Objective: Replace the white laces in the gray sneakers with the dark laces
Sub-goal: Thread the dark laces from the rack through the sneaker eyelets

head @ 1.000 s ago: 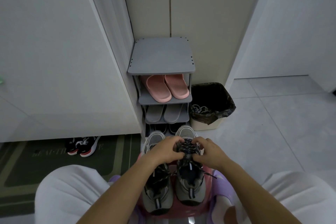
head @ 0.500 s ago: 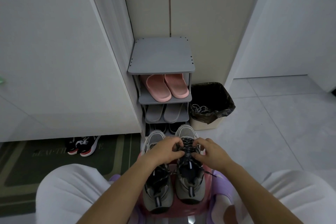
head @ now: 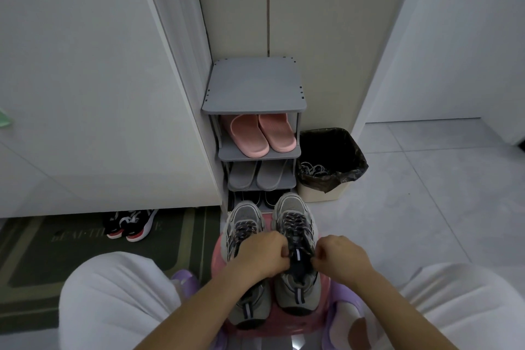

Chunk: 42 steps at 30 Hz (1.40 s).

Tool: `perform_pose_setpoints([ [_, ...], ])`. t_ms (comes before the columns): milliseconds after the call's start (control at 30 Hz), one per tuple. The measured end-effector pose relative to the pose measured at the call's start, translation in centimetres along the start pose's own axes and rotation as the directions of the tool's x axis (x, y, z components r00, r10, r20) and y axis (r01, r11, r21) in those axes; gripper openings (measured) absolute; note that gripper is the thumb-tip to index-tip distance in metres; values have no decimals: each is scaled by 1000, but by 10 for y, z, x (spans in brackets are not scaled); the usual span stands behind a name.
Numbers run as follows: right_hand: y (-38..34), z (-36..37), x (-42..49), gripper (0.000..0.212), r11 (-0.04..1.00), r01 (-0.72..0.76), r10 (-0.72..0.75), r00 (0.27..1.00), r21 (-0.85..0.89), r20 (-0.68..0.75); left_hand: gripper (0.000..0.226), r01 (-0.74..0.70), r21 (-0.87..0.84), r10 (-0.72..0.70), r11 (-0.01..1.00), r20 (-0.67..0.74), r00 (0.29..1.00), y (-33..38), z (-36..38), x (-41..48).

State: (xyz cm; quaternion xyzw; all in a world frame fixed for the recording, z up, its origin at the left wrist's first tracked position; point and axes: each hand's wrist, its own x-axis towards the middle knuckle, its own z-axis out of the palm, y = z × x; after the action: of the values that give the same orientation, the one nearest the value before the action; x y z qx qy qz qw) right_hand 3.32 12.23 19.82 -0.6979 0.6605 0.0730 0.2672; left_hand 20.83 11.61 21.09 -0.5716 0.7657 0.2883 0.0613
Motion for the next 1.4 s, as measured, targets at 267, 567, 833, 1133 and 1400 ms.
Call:
perform_pose_setpoints([
  [267, -12, -14, -8, 23, 589, -54, 46, 998, 806, 33, 5, 149, -761, -174, 631, 49, 984, 12, 4, 15],
  [567, -10, 5, -5, 12, 972, -4, 6, 1000, 235, -4, 17, 51, -185, -64, 981, -60, 996, 9, 15, 4],
  [833, -29, -3, 0, 32, 998, 24, -24, 1000, -65, -1, 18, 47, -149, -67, 988, -134, 989, -5, 12, -7],
  [1133, -79, 0, 23, 19, 958, 250, -243, 968, 138, -68, 6, 223, -445, -371, 867, -280, 885, -87, -6, -32],
  [1400, -99, 17, 36, 28, 988, 145, -144, 989, 46, -29, 13, 188, -546, -363, 816, -232, 902, -92, 16, -26],
])
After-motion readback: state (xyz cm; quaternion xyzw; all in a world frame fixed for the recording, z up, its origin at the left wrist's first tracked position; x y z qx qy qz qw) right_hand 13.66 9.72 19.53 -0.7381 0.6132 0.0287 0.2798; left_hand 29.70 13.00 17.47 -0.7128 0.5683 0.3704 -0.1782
